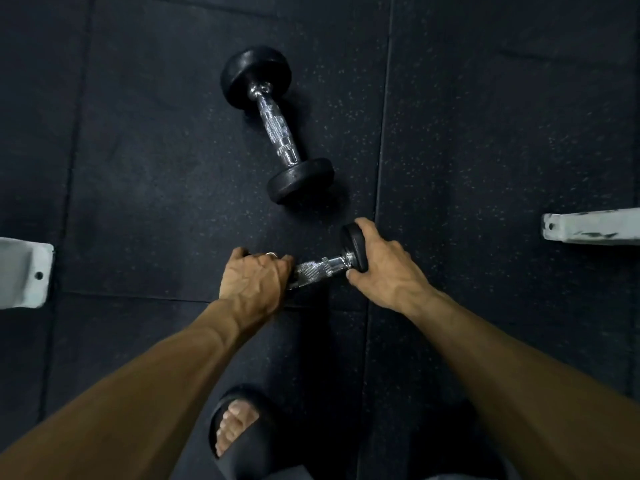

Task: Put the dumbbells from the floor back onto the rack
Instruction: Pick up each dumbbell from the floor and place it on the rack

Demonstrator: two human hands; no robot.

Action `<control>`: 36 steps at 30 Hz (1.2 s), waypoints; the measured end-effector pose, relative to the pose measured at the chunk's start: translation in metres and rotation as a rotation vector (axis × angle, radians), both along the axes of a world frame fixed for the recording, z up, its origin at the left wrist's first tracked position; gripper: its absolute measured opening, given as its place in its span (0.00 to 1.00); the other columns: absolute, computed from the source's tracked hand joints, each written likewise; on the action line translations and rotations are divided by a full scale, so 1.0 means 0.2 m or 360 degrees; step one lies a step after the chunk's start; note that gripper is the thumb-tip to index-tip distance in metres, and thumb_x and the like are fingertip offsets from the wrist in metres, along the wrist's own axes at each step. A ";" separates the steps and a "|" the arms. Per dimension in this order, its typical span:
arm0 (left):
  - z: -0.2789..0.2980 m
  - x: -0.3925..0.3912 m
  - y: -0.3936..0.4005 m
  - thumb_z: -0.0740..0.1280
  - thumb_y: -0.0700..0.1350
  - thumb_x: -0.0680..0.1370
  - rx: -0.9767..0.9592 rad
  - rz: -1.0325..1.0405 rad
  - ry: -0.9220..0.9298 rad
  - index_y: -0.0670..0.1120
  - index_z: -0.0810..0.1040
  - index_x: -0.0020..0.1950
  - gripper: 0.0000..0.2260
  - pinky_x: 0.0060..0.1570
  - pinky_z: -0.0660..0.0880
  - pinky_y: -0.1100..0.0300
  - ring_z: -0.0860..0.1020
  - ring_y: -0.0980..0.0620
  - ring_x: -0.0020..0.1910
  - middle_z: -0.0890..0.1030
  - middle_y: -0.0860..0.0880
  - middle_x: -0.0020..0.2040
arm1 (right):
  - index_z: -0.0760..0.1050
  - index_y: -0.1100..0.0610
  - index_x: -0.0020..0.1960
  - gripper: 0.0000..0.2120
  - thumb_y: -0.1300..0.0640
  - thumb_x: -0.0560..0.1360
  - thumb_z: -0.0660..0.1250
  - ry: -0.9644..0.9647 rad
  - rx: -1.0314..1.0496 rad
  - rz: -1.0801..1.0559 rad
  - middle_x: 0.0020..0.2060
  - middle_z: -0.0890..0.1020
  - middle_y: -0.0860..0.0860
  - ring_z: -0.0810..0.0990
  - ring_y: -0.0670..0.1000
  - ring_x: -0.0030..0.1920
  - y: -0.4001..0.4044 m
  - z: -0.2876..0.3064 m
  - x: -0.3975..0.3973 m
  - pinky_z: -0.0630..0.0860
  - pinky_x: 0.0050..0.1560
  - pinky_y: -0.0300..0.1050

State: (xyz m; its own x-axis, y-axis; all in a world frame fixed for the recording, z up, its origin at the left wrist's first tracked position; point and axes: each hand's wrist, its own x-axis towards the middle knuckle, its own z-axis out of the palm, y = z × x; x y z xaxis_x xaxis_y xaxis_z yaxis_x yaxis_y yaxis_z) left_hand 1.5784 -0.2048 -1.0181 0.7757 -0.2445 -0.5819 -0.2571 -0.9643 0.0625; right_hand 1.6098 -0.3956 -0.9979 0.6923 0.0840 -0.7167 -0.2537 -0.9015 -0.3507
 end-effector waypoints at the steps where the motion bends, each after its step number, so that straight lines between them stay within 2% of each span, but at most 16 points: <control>1: 0.00 0.00 0.00 0.61 0.46 0.77 -0.0014 0.0014 -0.0005 0.53 0.71 0.54 0.07 0.57 0.65 0.55 0.80 0.49 0.47 0.80 0.52 0.50 | 0.50 0.46 0.78 0.39 0.58 0.75 0.70 -0.0015 0.0008 0.0006 0.44 0.81 0.51 0.80 0.53 0.45 0.00 0.00 0.01 0.77 0.58 0.51; 4: 0.04 -0.03 -0.02 0.59 0.49 0.77 -0.0089 0.0092 -0.0051 0.52 0.72 0.52 0.05 0.56 0.66 0.55 0.80 0.48 0.45 0.81 0.51 0.48 | 0.54 0.46 0.77 0.38 0.58 0.74 0.70 -0.0063 0.0028 0.0088 0.44 0.82 0.52 0.81 0.54 0.48 -0.04 0.06 0.06 0.76 0.60 0.51; 7: 0.13 -0.06 -0.06 0.58 0.53 0.79 -0.0108 0.0163 -0.0087 0.52 0.73 0.53 0.08 0.56 0.66 0.54 0.80 0.47 0.47 0.82 0.50 0.49 | 0.55 0.46 0.78 0.39 0.59 0.72 0.70 -0.0096 0.0051 0.0183 0.45 0.84 0.51 0.82 0.54 0.49 -0.07 0.19 0.11 0.75 0.61 0.50; 12: 0.43 -0.01 -0.13 0.63 0.52 0.75 -0.0184 0.0272 -0.0089 0.52 0.74 0.53 0.09 0.54 0.66 0.55 0.80 0.48 0.47 0.81 0.50 0.48 | 0.57 0.45 0.77 0.40 0.57 0.70 0.71 -0.0119 0.0003 0.0269 0.46 0.84 0.49 0.82 0.54 0.51 -0.12 0.54 0.21 0.76 0.60 0.50; 15: 0.70 0.05 -0.15 0.66 0.51 0.72 -0.0275 0.0364 -0.0078 0.52 0.75 0.51 0.10 0.54 0.66 0.54 0.80 0.47 0.48 0.81 0.50 0.47 | 0.61 0.44 0.73 0.36 0.56 0.69 0.71 -0.0185 -0.0036 0.0341 0.47 0.83 0.49 0.81 0.56 0.50 -0.13 0.85 0.30 0.77 0.56 0.48; 19: 1.12 0.16 -0.14 0.66 0.49 0.71 -0.0462 0.0476 -0.0189 0.52 0.72 0.43 0.04 0.49 0.66 0.56 0.80 0.45 0.45 0.81 0.49 0.43 | 0.65 0.45 0.69 0.31 0.57 0.69 0.70 -0.0288 -0.0072 0.0415 0.43 0.82 0.48 0.81 0.55 0.45 -0.12 1.33 0.41 0.78 0.51 0.50; 23: 1.57 0.29 -0.15 0.70 0.52 0.70 -0.0646 0.0571 -0.0197 0.51 0.66 0.33 0.14 0.46 0.68 0.56 0.78 0.48 0.40 0.77 0.53 0.35 | 0.65 0.42 0.68 0.32 0.56 0.67 0.70 -0.0419 -0.0121 0.0482 0.43 0.82 0.47 0.81 0.55 0.45 -0.14 1.82 0.55 0.79 0.53 0.52; 26: 1.92 0.42 -0.19 0.72 0.53 0.69 -0.0724 0.0566 -0.0267 0.51 0.67 0.34 0.15 0.42 0.64 0.57 0.76 0.49 0.40 0.74 0.53 0.32 | 0.64 0.41 0.69 0.33 0.55 0.67 0.70 -0.0524 -0.0167 0.0509 0.43 0.83 0.47 0.82 0.54 0.45 -0.19 2.20 0.66 0.78 0.54 0.51; 29: 2.22 0.54 -0.26 0.71 0.54 0.68 -0.0797 0.0522 -0.0423 0.49 0.75 0.39 0.10 0.39 0.65 0.57 0.78 0.47 0.42 0.78 0.52 0.35 | 0.65 0.40 0.65 0.29 0.54 0.67 0.69 -0.0651 -0.0202 0.0493 0.39 0.83 0.47 0.82 0.51 0.39 -0.27 2.54 0.73 0.80 0.49 0.52; 31: 2.38 0.62 -0.34 0.71 0.53 0.68 -0.0871 0.0497 -0.0481 0.49 0.76 0.41 0.10 0.38 0.64 0.57 0.77 0.48 0.40 0.79 0.52 0.35 | 0.66 0.40 0.62 0.27 0.53 0.66 0.68 -0.0765 -0.0240 0.0498 0.37 0.82 0.47 0.82 0.52 0.39 -0.36 2.74 0.78 0.80 0.48 0.53; 33: 2.53 0.69 -0.45 0.72 0.53 0.69 -0.0930 0.0460 -0.0519 0.49 0.74 0.38 0.10 0.38 0.63 0.58 0.75 0.50 0.38 0.78 0.52 0.33 | 0.65 0.39 0.65 0.29 0.52 0.66 0.69 -0.0837 -0.0316 0.0517 0.39 0.82 0.47 0.81 0.53 0.41 -0.46 2.90 0.83 0.79 0.50 0.53; 36: 2.73 0.78 -0.64 0.72 0.53 0.68 -0.0987 0.0390 -0.0579 0.49 0.73 0.38 0.11 0.38 0.63 0.58 0.75 0.50 0.37 0.75 0.53 0.31 | 0.62 0.38 0.71 0.35 0.49 0.66 0.69 -0.0934 -0.0422 0.0541 0.49 0.82 0.51 0.81 0.57 0.49 -0.65 3.13 0.89 0.78 0.54 0.52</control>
State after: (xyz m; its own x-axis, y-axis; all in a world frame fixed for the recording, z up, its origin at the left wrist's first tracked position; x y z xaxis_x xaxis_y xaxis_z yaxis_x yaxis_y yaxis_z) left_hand 1.7347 -0.3336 -0.4719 0.9666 -0.2393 -0.0913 -0.1478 -0.8124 0.5640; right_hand 1.7875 -0.5251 -0.3718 0.9355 0.2378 -0.2612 0.2183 -0.9706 -0.1018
